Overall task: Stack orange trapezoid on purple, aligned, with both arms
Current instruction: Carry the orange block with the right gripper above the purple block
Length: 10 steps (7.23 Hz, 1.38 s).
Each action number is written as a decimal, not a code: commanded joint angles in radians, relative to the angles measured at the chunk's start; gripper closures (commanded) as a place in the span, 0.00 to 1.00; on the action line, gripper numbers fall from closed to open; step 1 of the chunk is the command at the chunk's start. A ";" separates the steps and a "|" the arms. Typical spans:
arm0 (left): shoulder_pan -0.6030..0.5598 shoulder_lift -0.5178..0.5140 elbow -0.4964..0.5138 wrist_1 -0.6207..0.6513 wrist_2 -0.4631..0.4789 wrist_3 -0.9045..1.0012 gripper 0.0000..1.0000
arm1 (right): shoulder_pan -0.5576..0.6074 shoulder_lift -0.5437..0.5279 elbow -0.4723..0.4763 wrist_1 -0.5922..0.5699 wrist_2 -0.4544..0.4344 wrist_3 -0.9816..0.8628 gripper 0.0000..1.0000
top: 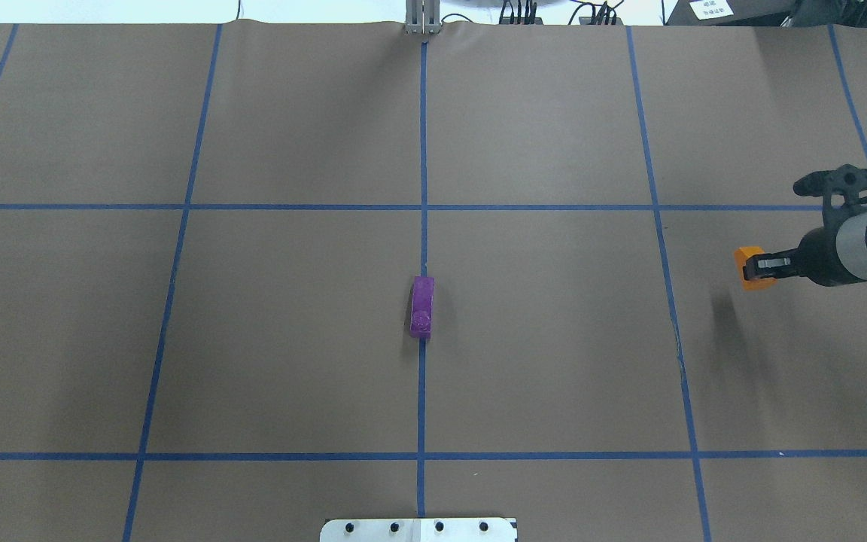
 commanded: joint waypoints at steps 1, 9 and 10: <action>-0.160 0.090 0.051 -0.062 -0.010 0.127 0.00 | -0.038 0.266 0.036 -0.323 0.009 0.110 1.00; -0.314 0.217 0.078 -0.071 -0.081 0.269 0.00 | -0.367 0.870 -0.263 -0.581 -0.155 0.452 1.00; -0.314 0.227 0.079 -0.088 -0.081 0.269 0.00 | -0.388 0.876 -0.265 -0.581 -0.157 0.457 1.00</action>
